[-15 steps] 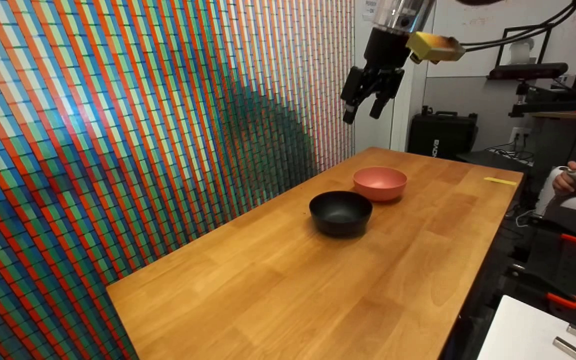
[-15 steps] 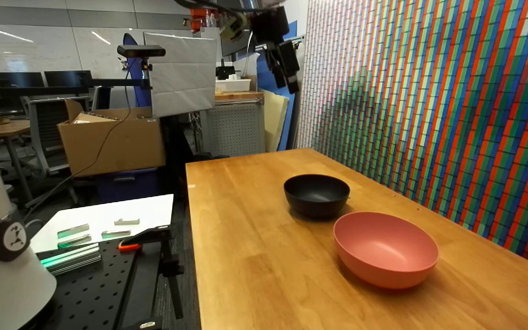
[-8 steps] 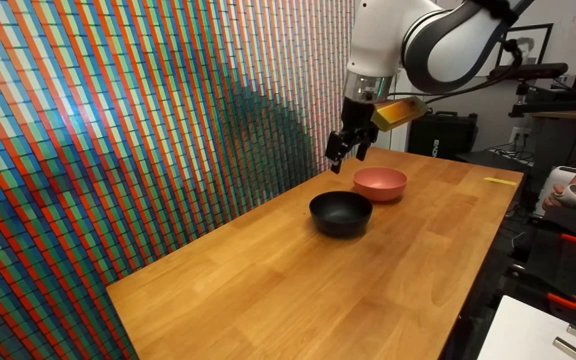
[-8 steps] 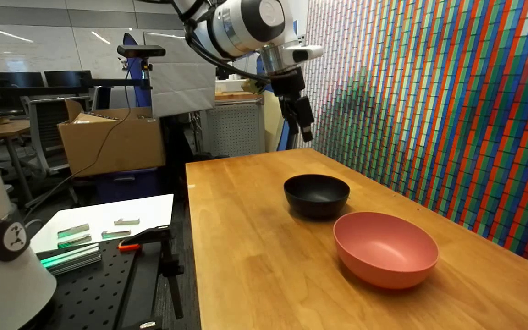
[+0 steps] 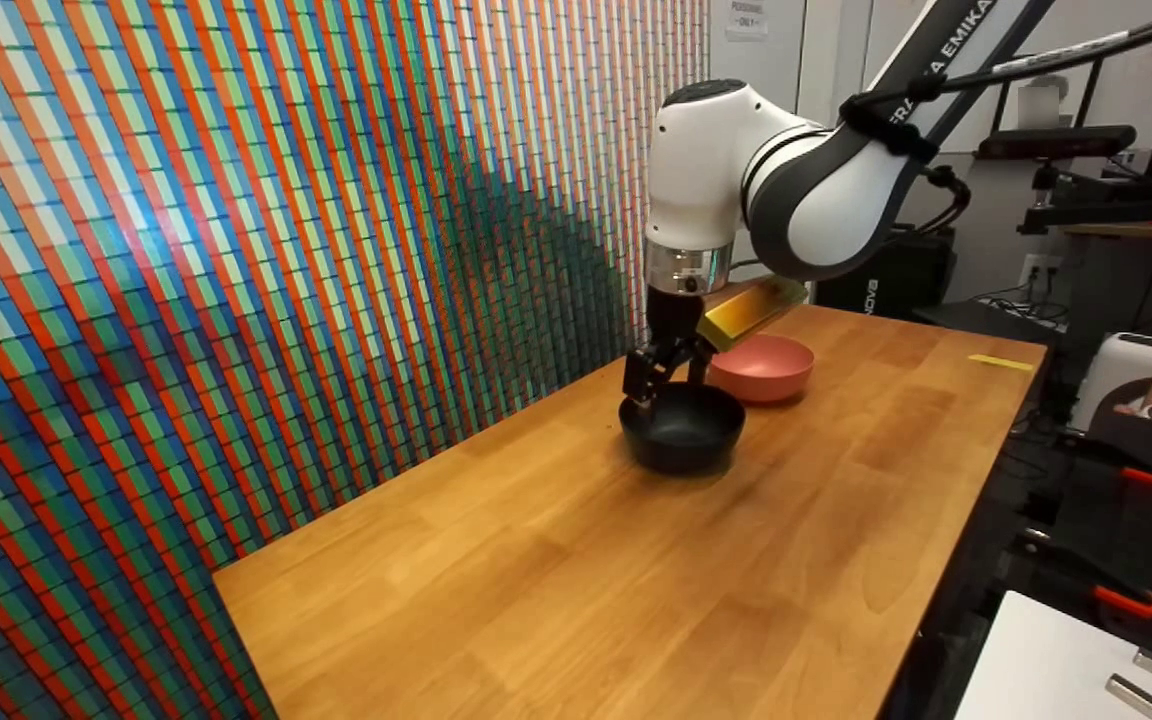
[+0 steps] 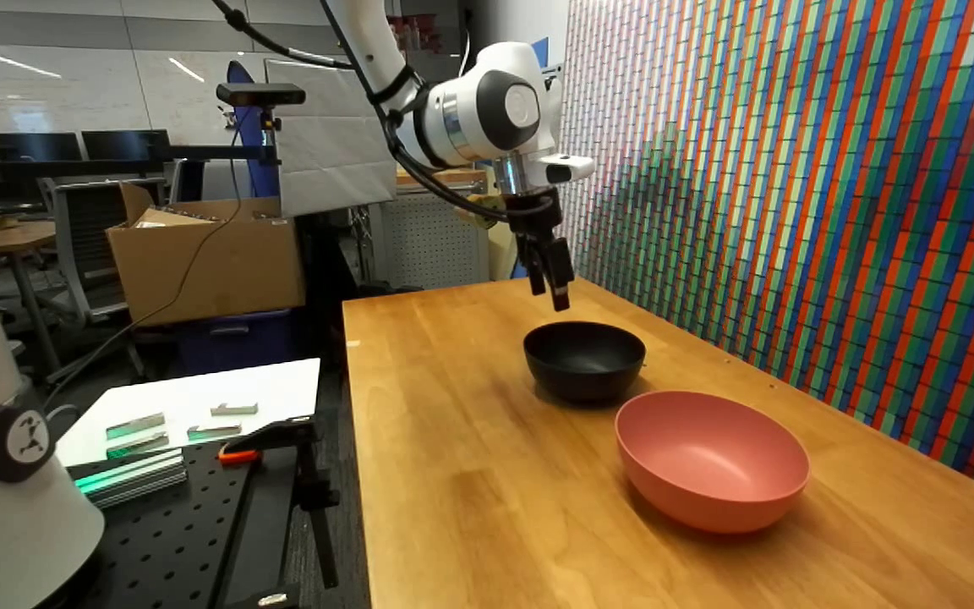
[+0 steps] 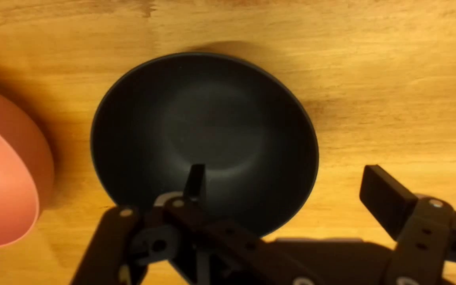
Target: Put the black bowl inside the light-pink bowl
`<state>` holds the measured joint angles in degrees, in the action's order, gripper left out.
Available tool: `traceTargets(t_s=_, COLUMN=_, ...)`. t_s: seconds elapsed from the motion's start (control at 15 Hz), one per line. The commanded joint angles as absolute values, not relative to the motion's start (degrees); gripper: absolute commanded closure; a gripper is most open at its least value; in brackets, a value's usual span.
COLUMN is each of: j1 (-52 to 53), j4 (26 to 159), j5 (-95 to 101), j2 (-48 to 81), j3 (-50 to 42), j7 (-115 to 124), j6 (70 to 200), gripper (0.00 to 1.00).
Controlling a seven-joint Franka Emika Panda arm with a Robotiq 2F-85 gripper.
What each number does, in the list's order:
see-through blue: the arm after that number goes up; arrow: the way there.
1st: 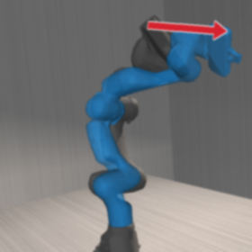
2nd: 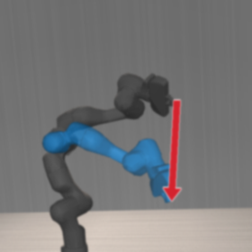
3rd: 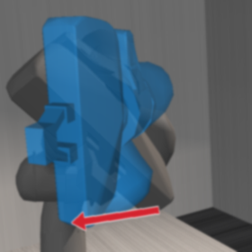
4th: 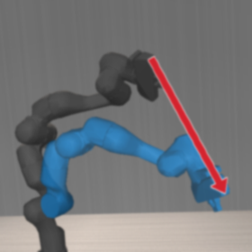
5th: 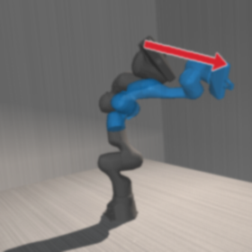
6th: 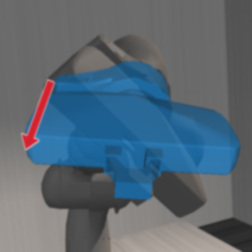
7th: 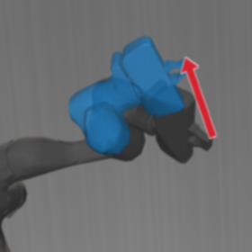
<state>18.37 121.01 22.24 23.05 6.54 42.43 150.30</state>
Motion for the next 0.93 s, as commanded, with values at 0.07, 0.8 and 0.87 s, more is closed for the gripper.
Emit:
traceTargets(t_s=0.07, j1=22.38, j4=116.59, j5=21.01, j2=28.45, j3=3.04, j7=42.77, j6=149.78, gripper=0.0)
traceTargets(t_s=0.8, j1=24.1, j4=109.09, j5=16.96, j2=35.12, j3=1.19, j7=41.22, j6=146.25, gripper=0.8)
traceTargets(t_s=0.87, j1=24.17, j4=108.41, j5=16.75, j2=35.61, j3=1.18, j7=41.24, j6=145.78, gripper=0.87)
